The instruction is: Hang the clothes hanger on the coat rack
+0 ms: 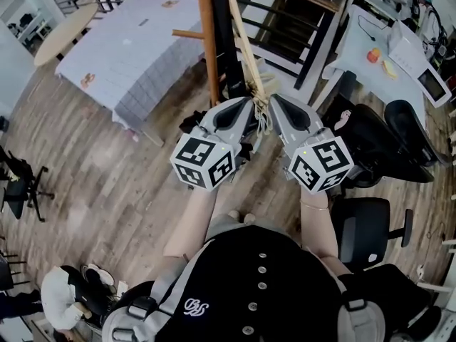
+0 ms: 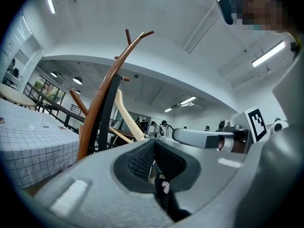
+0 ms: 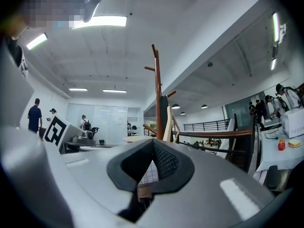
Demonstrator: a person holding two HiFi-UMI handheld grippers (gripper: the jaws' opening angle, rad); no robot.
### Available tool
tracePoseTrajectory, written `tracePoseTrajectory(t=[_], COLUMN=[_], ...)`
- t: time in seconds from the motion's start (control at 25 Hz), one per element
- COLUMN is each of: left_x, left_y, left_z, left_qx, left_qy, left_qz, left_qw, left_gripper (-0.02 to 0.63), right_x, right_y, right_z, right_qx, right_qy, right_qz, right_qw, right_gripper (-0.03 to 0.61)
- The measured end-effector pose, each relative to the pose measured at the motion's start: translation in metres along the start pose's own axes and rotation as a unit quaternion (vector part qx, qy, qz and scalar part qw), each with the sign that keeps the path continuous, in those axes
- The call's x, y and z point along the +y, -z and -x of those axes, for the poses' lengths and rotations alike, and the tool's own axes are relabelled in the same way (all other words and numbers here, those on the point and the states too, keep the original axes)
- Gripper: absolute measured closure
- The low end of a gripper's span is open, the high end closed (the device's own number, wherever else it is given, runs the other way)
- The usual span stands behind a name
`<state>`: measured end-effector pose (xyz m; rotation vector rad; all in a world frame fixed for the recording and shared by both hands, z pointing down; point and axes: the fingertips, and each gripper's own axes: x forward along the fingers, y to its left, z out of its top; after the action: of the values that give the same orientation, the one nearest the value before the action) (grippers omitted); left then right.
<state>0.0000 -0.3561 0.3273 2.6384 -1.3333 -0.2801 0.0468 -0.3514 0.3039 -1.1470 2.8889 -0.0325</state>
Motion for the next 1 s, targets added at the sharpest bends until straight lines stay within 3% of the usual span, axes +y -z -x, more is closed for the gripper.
tracePoseTrajectory(t=[0.56,1.0], left_x=[-0.011,-0.009], left_y=[0.004,0.008], left_z=[-0.002,-0.004], left_qx=[0.011,0.029], left_qy=[-0.014,-0.014], left_qz=[-0.006,-0.017], left_qw=[0.9998,0.9993], left_gripper=[0.615,0.615], right_x=[-0.002,-0.004], right_y=[0.01,0.012], right_z=[0.005,0.005], right_qx=[0.025,0.032], right_qy=[-0.032,-0.031], right_qz=[-0.003,0.013], right_qw=[0.999,0.999], right_gripper=[0.578,0.578])
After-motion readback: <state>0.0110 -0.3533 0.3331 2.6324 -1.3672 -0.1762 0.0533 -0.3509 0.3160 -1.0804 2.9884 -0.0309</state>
